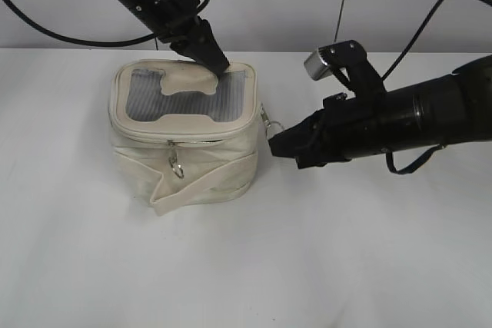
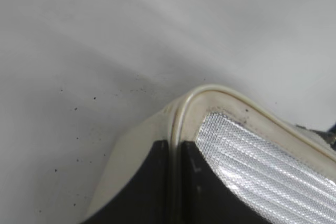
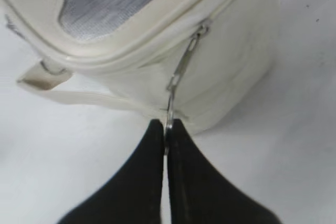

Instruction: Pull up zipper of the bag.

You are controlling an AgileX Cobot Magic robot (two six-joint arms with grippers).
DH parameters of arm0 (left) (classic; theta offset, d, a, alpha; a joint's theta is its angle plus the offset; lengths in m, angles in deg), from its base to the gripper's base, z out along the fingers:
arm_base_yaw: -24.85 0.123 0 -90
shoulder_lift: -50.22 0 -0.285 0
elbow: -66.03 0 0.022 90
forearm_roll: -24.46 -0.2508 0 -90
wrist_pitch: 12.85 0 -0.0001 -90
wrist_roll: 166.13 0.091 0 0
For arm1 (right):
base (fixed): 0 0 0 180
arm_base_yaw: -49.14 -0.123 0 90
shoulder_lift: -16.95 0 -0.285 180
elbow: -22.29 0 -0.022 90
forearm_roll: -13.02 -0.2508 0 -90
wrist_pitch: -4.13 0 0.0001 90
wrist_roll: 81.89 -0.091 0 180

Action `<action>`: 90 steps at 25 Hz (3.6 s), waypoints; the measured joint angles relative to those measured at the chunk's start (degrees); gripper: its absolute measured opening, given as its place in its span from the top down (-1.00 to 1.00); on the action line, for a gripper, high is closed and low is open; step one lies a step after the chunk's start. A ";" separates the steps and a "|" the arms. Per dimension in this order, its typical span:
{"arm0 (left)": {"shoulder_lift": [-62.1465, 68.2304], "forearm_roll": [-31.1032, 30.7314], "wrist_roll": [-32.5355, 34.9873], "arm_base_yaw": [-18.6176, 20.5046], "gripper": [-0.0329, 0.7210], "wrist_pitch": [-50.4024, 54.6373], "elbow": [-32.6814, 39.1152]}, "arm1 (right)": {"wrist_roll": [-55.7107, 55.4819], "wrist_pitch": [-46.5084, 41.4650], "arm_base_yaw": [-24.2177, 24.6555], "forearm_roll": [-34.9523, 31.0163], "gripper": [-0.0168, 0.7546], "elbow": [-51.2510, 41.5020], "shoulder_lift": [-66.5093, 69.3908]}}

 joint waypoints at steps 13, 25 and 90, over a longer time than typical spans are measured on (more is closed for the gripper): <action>0.00 -2.39 -11.46 -1.88 0.82 -3.44 0.00 | -2.99 11.53 -23.11 -8.14 0.92 3.55 -0.97; -0.78 -2.84 -16.41 -2.24 0.53 -5.10 0.00 | -28.85 13.27 -21.76 7.47 0.13 5.18 -1.24; -130.48 -35.19 -48.74 1.62 -0.08 -9.52 84.56 | -97.74 -30.68 6.88 91.73 -0.52 -19.32 -97.72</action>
